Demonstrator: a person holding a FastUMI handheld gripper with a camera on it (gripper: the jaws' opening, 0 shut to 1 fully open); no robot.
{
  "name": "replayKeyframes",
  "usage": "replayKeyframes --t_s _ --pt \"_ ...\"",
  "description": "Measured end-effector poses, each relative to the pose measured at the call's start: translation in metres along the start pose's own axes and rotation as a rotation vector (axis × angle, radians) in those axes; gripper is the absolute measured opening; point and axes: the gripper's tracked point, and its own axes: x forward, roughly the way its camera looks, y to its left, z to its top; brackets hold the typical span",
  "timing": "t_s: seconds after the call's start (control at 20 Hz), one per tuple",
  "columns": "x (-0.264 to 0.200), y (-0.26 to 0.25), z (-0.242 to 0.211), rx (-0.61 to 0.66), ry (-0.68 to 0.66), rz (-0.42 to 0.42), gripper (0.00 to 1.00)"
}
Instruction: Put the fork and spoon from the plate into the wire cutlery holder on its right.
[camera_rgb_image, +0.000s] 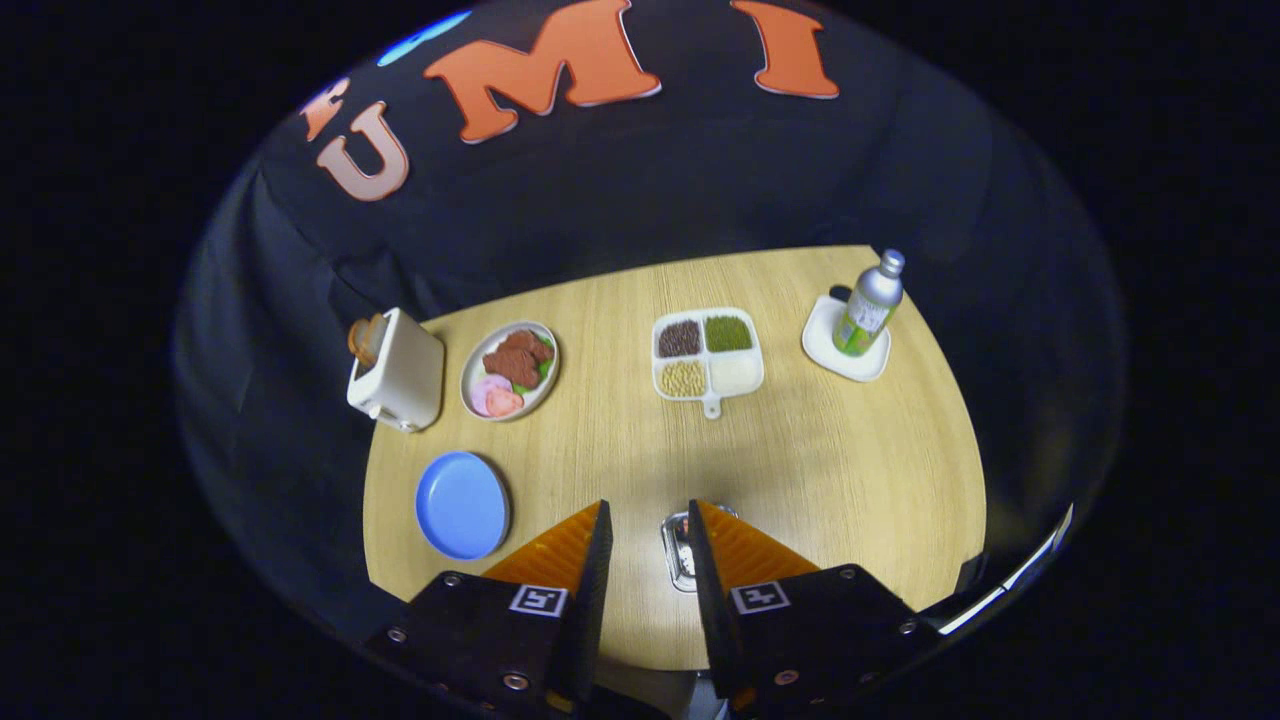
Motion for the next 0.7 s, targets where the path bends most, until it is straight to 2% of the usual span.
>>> replayKeyframes --t_s 0.2,0.3,0.7 --pt "-0.029 0.007 0.044 -0.022 -0.227 -0.006 0.69" --pt "-0.044 0.002 0.064 -0.054 -0.347 -0.04 0.75" --pt "-0.121 0.025 0.118 -0.144 -0.741 -0.083 0.78"
